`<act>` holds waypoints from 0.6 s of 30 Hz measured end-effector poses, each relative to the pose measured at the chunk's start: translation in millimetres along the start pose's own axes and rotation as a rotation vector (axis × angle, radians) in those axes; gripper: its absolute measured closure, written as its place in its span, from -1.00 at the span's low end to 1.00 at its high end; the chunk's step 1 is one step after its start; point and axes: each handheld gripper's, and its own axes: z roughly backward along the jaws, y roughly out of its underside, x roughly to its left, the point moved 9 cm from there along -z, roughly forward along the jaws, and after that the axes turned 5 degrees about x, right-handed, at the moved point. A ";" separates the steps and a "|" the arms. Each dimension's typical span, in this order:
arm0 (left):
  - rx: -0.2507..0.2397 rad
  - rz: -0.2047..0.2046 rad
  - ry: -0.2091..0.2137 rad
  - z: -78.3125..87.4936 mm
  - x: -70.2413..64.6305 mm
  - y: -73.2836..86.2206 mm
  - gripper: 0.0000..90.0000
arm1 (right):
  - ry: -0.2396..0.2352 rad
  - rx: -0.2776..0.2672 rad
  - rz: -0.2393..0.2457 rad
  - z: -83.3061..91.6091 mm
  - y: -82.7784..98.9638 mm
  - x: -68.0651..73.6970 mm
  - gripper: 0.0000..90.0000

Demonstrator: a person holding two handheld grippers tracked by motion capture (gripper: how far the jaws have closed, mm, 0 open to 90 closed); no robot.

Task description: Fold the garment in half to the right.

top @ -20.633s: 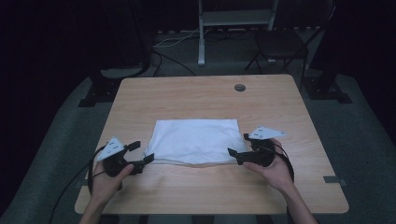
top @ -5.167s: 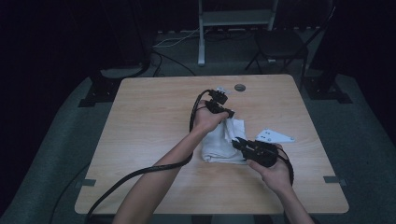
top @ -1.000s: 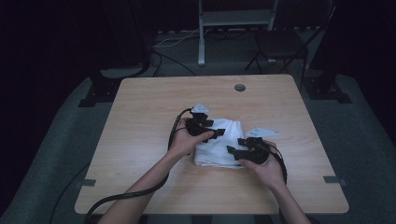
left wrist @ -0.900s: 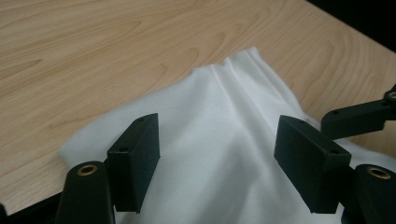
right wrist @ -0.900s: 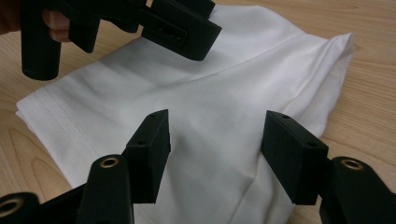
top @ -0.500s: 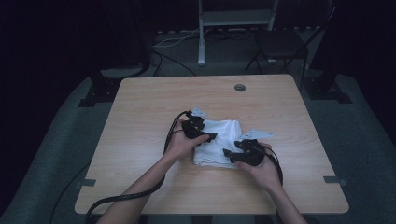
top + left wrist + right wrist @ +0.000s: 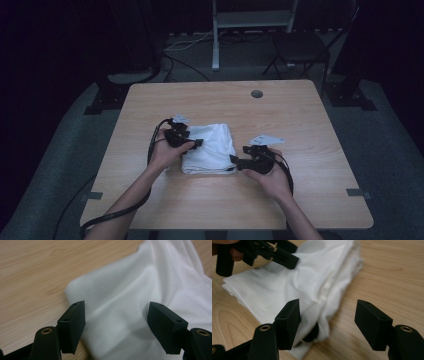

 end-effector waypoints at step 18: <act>-0.020 -0.162 0.014 36.7 -50.4 58.5 -0.33 | 0.070 0.041 0.070 -4.3 13.5 12.7 -0.01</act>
